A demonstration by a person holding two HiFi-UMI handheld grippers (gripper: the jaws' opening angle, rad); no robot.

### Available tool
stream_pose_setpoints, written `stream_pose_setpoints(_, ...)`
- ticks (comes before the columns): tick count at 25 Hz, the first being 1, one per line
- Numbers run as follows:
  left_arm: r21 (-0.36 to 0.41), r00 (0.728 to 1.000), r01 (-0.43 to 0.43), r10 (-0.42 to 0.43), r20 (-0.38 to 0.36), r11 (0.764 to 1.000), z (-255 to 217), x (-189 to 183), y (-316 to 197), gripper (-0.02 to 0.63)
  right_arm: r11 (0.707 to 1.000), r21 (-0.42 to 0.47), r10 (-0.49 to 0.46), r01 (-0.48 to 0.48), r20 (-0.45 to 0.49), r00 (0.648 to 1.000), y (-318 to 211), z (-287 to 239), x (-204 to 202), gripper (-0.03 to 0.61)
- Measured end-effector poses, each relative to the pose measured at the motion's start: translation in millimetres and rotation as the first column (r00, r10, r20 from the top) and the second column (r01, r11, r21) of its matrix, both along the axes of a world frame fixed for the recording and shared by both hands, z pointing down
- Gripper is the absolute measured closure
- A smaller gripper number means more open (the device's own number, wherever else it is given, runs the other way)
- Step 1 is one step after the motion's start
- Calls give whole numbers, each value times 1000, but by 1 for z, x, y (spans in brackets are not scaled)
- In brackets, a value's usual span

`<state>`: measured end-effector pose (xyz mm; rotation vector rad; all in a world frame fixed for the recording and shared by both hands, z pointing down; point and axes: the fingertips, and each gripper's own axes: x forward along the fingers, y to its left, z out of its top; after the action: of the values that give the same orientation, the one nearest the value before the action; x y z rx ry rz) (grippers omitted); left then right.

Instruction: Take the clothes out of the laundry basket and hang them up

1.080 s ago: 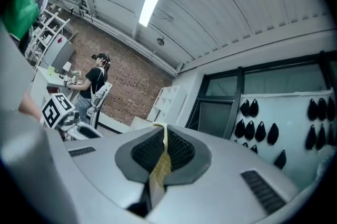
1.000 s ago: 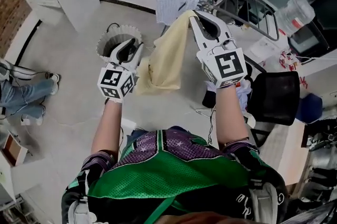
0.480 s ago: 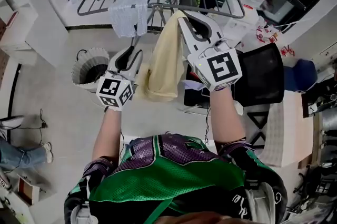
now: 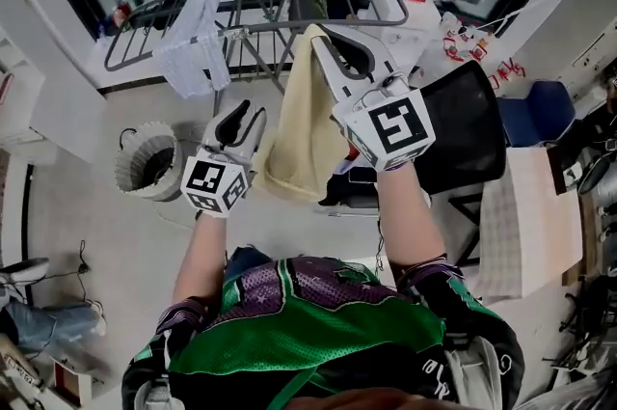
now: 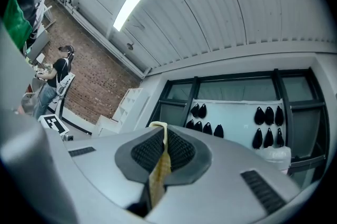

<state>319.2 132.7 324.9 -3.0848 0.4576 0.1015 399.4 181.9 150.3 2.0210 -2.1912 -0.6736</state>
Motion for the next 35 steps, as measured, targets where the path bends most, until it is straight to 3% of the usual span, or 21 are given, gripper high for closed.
stream_pose_setpoints(8, 0, 989, -147, 147, -19, 989, -2, 52, -30, 474, 996, 12, 88, -88, -9, 996, -51, -10, 58, 574)
stream_pose_setpoints(13, 6, 950, -312, 312, -1, 950, 6, 79, -47, 474, 989, 21, 147, -147, -34, 988, -95, -27, 73, 574)
stream_pose_setpoints(16, 8, 932, -360, 360, 28, 933, 7, 91, -72, 474, 984, 36, 174, -172, -37, 984, -122, -47, 80, 574)
stream_pose_setpoints(22, 13, 934, -350, 348, 77, 937, 21, 101, -124, 474, 978, 67, 203, -200, -45, 978, -155, -69, 70, 574)
stream_pose_setpoints(26, 27, 950, -305, 302, 79, 952, 14, 92, -161, 588, 968, 65, 247, -243, -52, 968, -168, -72, 72, 574)
stream_pose_setpoints(29, 26, 960, -272, 269, 71, 962, 0, 78, -187, 589, 958, 56, 284, -283, -13, 959, -165, -67, 87, 574)
stream_pose_setpoints(35, 93, 978, -199, 192, 80, 976, -44, 58, -214, 591, 941, 45, 333, -335, 48, 942, -137, -46, 119, 574)
